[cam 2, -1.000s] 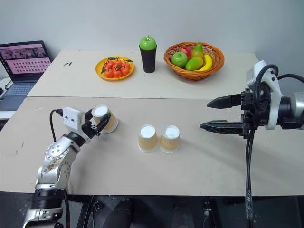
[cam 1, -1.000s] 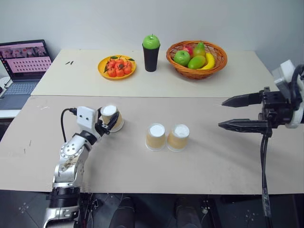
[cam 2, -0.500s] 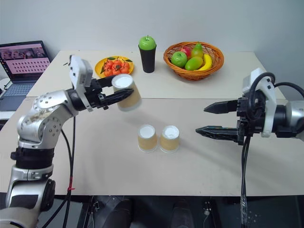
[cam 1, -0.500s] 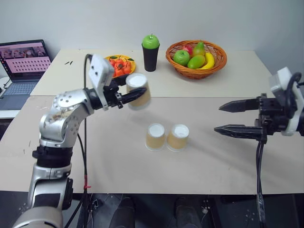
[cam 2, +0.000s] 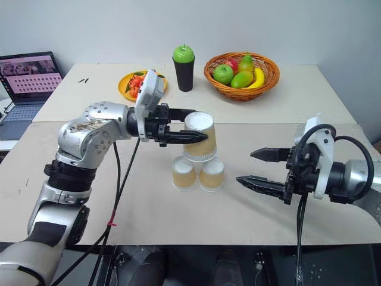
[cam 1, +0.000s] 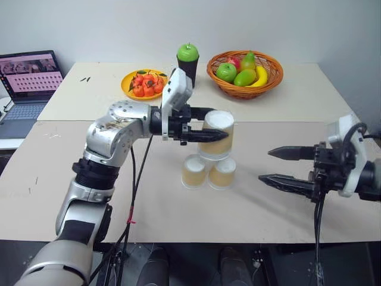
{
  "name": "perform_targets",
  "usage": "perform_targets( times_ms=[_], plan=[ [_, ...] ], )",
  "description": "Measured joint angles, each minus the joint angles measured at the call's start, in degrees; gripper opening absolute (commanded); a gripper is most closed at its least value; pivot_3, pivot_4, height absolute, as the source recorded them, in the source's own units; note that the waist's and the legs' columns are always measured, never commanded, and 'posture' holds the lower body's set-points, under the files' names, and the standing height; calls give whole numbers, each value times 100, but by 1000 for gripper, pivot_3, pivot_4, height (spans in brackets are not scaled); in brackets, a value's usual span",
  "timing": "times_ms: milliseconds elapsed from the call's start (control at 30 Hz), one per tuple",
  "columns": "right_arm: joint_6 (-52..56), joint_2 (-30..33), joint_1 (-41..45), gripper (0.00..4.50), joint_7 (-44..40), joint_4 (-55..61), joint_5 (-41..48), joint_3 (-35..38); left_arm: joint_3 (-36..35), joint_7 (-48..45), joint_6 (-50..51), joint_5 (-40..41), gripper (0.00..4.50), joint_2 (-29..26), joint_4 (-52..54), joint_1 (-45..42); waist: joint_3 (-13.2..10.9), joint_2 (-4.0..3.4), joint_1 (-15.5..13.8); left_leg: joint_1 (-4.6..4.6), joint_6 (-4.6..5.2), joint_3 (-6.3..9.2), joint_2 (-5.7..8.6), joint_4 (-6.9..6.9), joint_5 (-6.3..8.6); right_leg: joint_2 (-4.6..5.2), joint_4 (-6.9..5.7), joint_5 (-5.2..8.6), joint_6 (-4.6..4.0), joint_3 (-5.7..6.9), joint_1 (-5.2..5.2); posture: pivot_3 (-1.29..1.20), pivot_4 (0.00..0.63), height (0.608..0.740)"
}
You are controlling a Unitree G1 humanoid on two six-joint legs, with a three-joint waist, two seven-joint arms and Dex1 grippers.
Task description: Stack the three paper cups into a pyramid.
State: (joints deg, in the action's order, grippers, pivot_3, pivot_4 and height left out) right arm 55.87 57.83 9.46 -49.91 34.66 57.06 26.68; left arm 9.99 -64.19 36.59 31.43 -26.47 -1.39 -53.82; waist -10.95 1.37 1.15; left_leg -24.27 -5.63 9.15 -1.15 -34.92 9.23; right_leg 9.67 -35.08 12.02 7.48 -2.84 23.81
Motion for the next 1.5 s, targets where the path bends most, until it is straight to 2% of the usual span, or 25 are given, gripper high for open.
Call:
perform_targets(
  times_ms=[333, 633, 700, 733, 800, 833, 1500],
  plan=[
    [-7, 5, -334, 4500, 227, 192, 236, 196, 169, -119, -137, -241, 2536, -6, 55, 291, 0, 0, -24, 0, 0, 0, 0, 0, 0, 0, 2, 0, 0, 0, -3, 0, 150, 739],
    [-12, 126, -116, 4500, 281, 185, 289, 208, 171, -29, -286, -362, 2536, 90, 108, 595, 0, 0, -32, 2, 0, 1, 0, -1, 0, 0, 4, 0, 0, 0, -9, 0, 150, 739],
    [-14, 144, -96, 4500, 281, 167, 286, 202, 171, -24, -292, -376, 3498, 93, 108, 595, 0, 0, -33, 2, 0, 1, 1, -1, 0, 0, 5, 1, 0, 0, -10, 0, 150, 739],
    [-14, 144, -79, 4500, 280, 142, 283, 178, 171, -20, -292, -391, 3667, 96, 108, 595, 0, 0, -32, 2, 0, 1, 1, -1, 0, 0, 5, 1, 0, 0, -10, 0, 150, 739],
    [-15, 145, -59, 4500, 277, 80, 276, 128, 170, -14, -291, -409, 4367, 116, 108, 595, 0, 0, -30, 3, 0, 1, 0, 0, 0, 0, 5, 1, 0, 0, -10, 0, 150, 739],
    [-18, 145, -56, 4500, 275, 62, 272, 115, 170, -15, -291, -411, 4446, 124, 108, 595, 0, 0, -30, 3, 0, 1, 0, 0, 0, 0, 5, 1, 0, 0, -10, 0, 150, 739],
    [-213, 199, 104, 4500, 169, -154, 98, -128, -441, 474, 127, -98, 4446, 353, 63, 152, 0, 0, -18, 6, 0, 1, 1, 0, 0, 0, 6, 1, 2, 0, -13, 0, 150, 739]
  ],
)
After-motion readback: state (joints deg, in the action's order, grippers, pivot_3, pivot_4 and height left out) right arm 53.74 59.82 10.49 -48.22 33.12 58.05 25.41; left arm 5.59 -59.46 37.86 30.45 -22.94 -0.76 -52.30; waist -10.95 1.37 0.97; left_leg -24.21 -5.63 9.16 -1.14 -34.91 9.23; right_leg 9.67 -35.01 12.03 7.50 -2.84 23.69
